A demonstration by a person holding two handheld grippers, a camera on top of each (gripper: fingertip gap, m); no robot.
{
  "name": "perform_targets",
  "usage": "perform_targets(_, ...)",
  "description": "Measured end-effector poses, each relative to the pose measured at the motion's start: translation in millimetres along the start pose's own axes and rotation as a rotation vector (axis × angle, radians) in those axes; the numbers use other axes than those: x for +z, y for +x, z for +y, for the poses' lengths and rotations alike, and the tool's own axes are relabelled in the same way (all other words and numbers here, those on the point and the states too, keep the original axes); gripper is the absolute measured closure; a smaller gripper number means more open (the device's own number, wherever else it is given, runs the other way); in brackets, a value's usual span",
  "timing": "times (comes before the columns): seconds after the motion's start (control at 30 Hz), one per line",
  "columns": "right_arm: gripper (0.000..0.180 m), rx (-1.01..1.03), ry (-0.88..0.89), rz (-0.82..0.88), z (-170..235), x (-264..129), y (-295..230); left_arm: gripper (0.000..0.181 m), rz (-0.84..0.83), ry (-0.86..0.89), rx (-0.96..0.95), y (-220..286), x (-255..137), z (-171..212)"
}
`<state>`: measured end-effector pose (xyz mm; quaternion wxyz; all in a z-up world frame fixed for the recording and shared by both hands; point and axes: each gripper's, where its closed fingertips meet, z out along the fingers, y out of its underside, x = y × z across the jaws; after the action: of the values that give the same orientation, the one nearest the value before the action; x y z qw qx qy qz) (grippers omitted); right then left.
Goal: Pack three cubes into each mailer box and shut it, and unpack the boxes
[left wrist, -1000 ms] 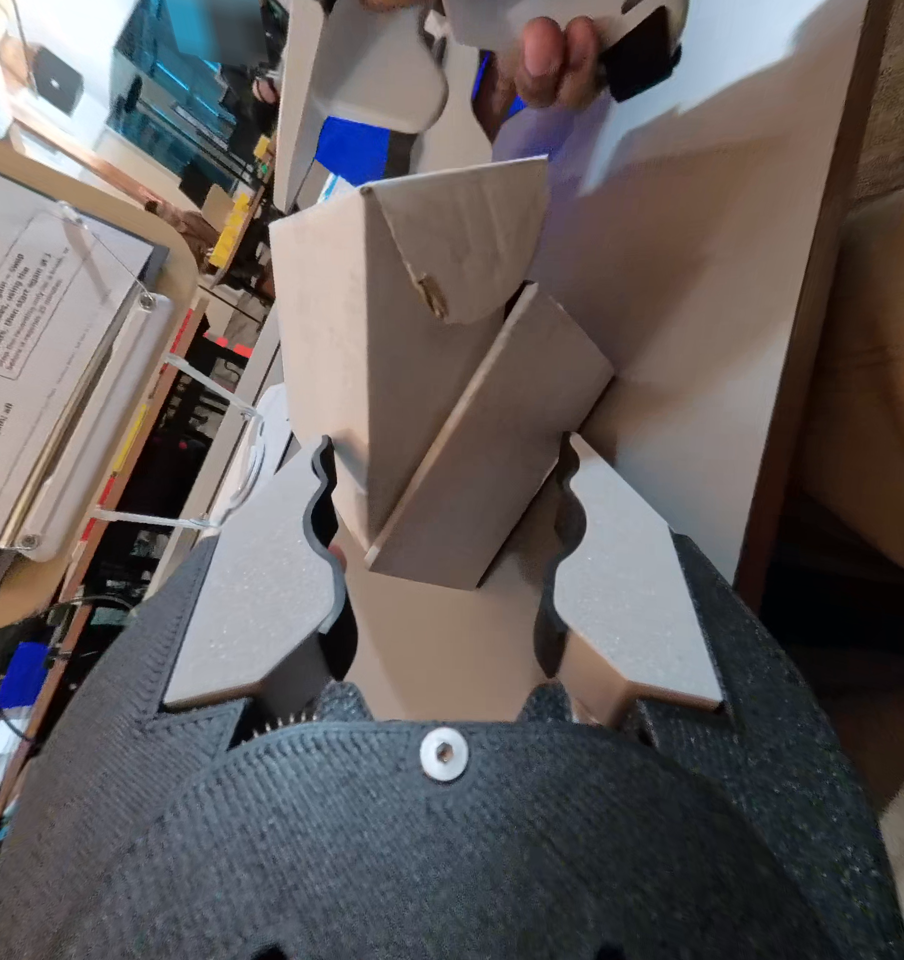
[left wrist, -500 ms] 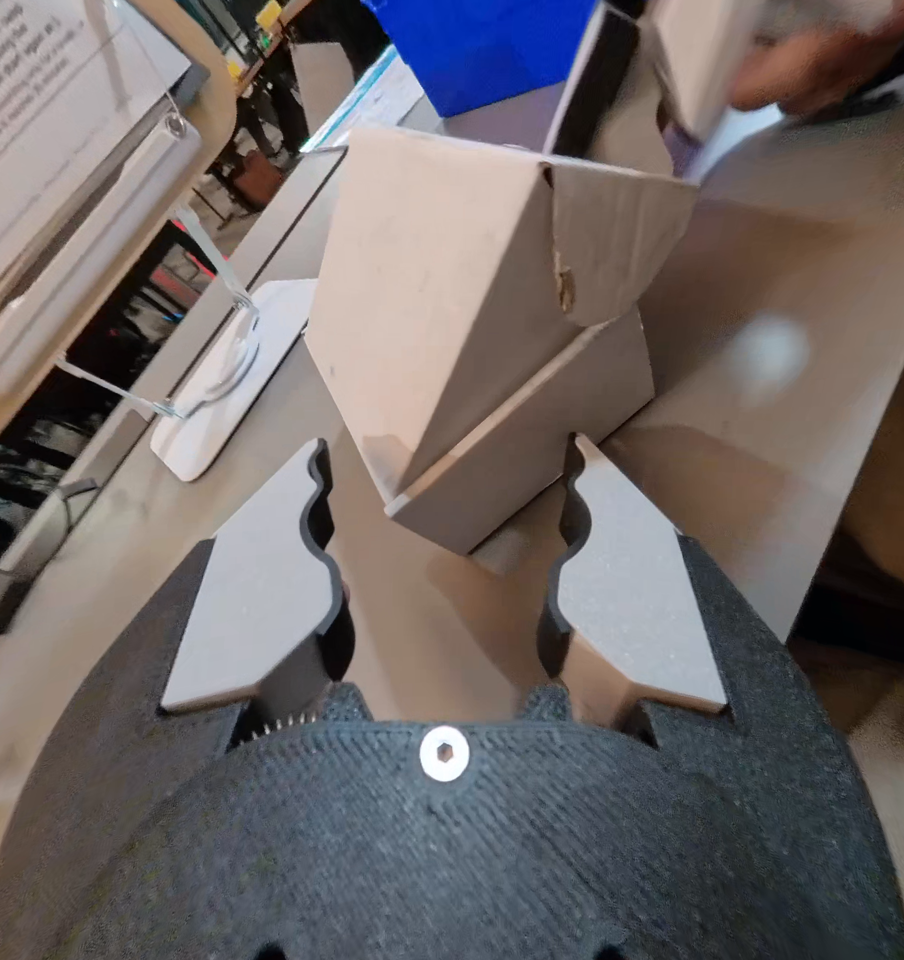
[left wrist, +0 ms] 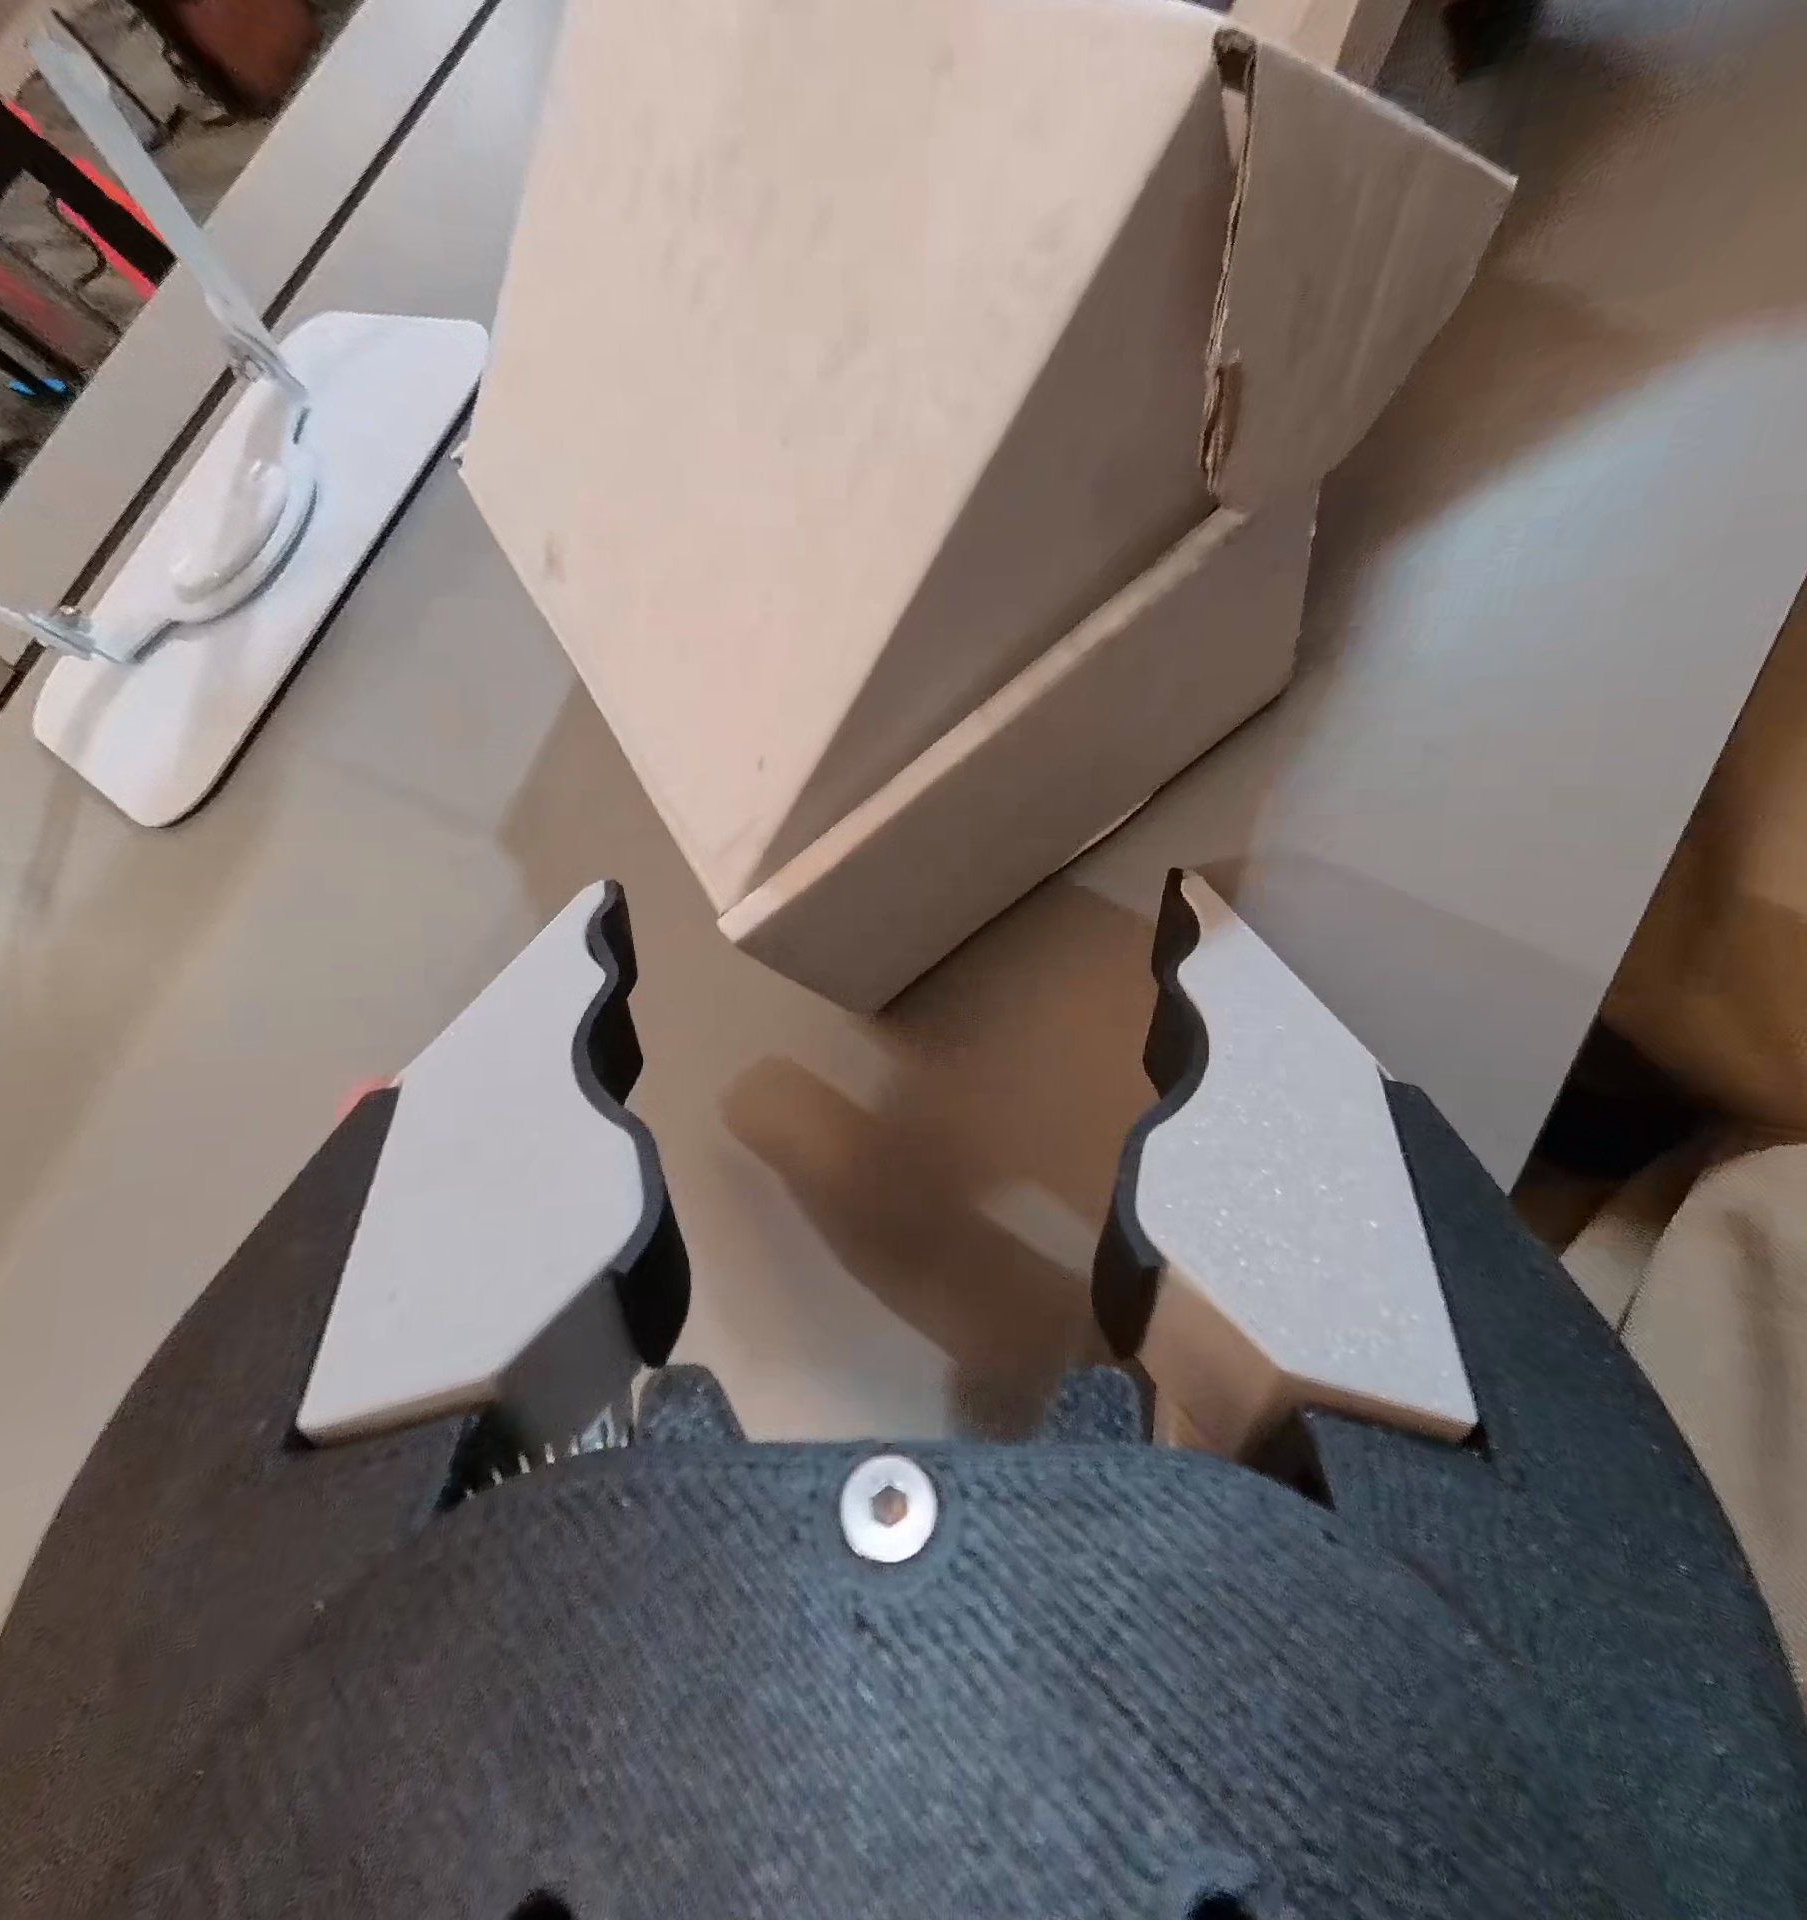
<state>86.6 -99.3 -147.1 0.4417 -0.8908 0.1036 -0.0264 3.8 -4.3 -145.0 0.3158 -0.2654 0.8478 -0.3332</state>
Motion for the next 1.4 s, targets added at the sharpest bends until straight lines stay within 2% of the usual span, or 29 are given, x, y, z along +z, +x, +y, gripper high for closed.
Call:
perform_targets(0.03, 0.031, -0.033, -0.054, -0.025, 5.8, 6.8, -1.8, 0.081, 0.003, 0.004, 0.0, 0.4, 1.1, -1.6)
perform_targets(0.1, 0.034, -0.122, -0.135, -0.103, 13.5, 17.4, -11.3, 0.081, 0.003, 0.005, 0.004, 0.5, 2.9, -3.2)
perform_targets(0.27, 0.041, -0.235, -0.113, -0.227, 9.4, 18.4, -41.2, 0.082, 0.007, 0.019, 0.032, 4.4, 1.3, -5.1)
perform_targets(0.3, 0.044, -0.239, -0.117, -0.233, 12.2, 15.8, -45.1, 0.076, 0.029, 0.015, 0.026, 8.0, -0.1, -4.2)
perform_targets(0.47, 0.06, -0.175, -0.077, -0.271, 15.3, -6.4, -66.3, 0.055, 0.146, 0.014, -0.062, 24.8, -6.6, -5.8)
perform_targets(0.6, 0.071, -0.008, 0.072, -0.319, -14.6, -29.0, -77.0, 0.045, 0.287, 0.125, -0.22, 36.7, -18.5, -26.5)
perform_targets(0.67, 0.076, 0.079, 0.144, -0.336, -23.0, -40.9, -77.2, 0.047, 0.342, 0.21, -0.313, 37.3, -26.3, -39.8)
perform_targets(0.83, 0.079, 0.198, 0.213, -0.331, -21.3, -54.2, -70.9, 0.066, 0.382, 0.411, -0.447, 24.8, -44.6, -70.7)
perform_targets(0.9, 0.078, 0.214, 0.211, -0.319, -20.8, -52.6, -69.9, 0.083, 0.368, 0.502, -0.483, 14.9, -55.3, -82.8)
perform_targets(0.97, 0.079, 0.221, 0.195, -0.327, -19.8, -48.4, -72.8, 0.087, 0.309, 0.584, -0.497, 2.4, -64.7, -91.5)
perform_targets(1.13, 0.074, 0.202, 0.123, -0.314, -10.6, -33.5, -80.2, 0.088, 0.233, 0.632, -0.409, 2.9, -69.2, -97.4)
perform_targets(1.33, 0.079, 0.23, 0.068, -0.303, -2.8, -27.6, -78.8, 0.079, 0.204, 0.602, -0.249, 24.8, -63.3, -103.2)
perform_targets(1.4, 0.081, 0.234, 0.054, -0.313, -0.3, -28.1, -78.7, 0.084, 0.168, 0.609, -0.205, 27.1, -63.4, -107.1)
